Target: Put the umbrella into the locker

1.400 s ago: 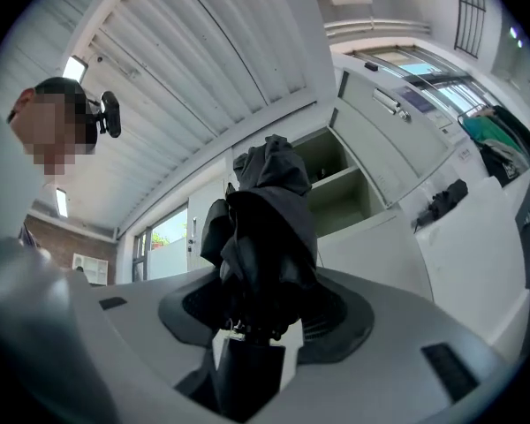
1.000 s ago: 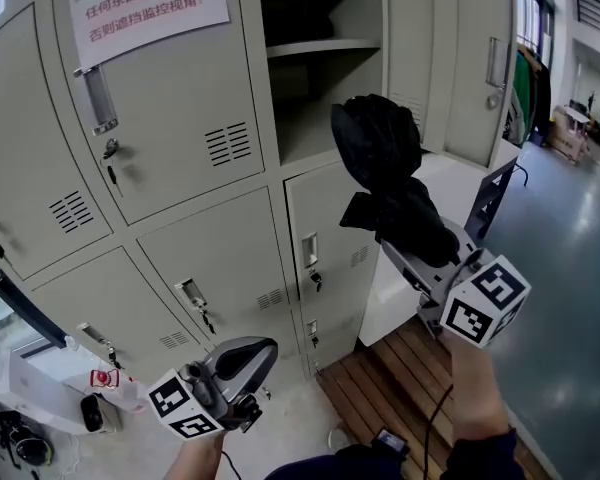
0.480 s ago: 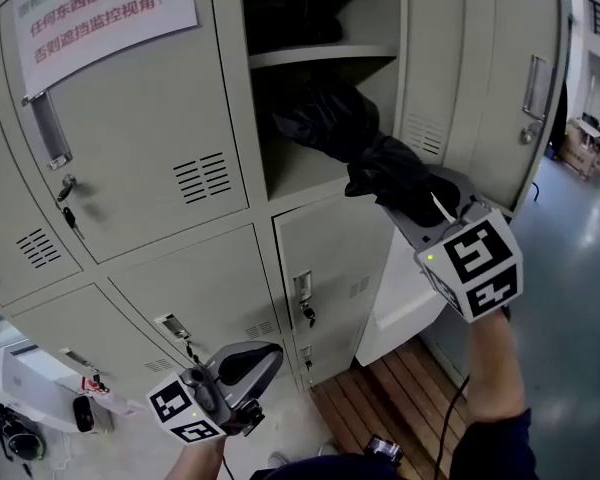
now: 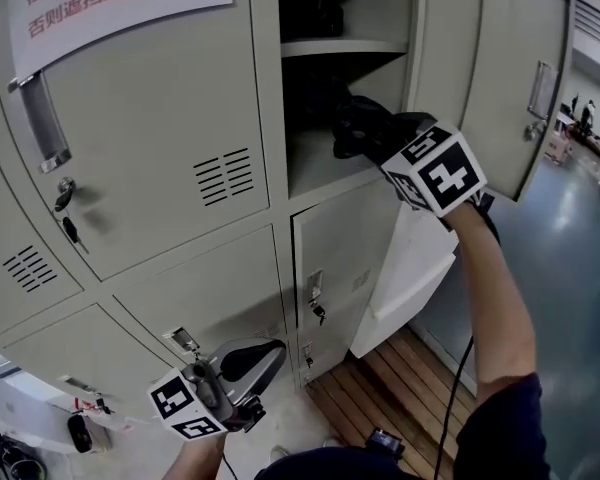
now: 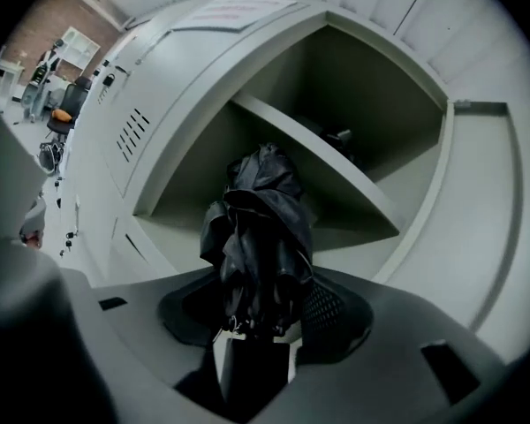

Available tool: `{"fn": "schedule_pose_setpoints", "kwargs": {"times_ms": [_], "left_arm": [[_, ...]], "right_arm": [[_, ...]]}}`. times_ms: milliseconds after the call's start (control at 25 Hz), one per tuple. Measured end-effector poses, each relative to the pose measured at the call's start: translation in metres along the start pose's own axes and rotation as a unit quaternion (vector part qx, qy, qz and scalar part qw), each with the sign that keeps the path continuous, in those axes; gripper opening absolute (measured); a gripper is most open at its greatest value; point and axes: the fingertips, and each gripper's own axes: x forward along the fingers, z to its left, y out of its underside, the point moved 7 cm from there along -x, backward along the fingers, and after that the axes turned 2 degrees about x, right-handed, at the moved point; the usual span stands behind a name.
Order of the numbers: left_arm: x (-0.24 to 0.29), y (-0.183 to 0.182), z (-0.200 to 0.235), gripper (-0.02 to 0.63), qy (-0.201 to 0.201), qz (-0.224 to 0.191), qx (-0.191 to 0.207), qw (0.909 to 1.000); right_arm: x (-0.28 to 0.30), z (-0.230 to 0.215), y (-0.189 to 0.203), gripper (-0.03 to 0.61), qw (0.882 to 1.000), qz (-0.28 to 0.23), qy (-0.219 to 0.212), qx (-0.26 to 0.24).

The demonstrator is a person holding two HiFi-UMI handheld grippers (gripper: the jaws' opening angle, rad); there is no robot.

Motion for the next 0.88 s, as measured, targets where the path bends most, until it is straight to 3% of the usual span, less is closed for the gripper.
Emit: {"fn": "schedule_pose_setpoints", "kwargs": {"times_ms": [560, 880], "left_arm": [[-0.042, -0.003, 0.015, 0.000, -0.002, -0.005, -0.013, 0.9999], [-0.047, -0.003, 0.016, 0.000, -0.009, 0.006, 0.002, 0.9999]], "right_arm": [[0.100, -0.018, -0.021, 0.204, 0.996, 0.082, -0.029, 0.034], [0.136, -0.022, -0.024, 0.204, 0.990, 0.114, -0.061, 0.062]]}}
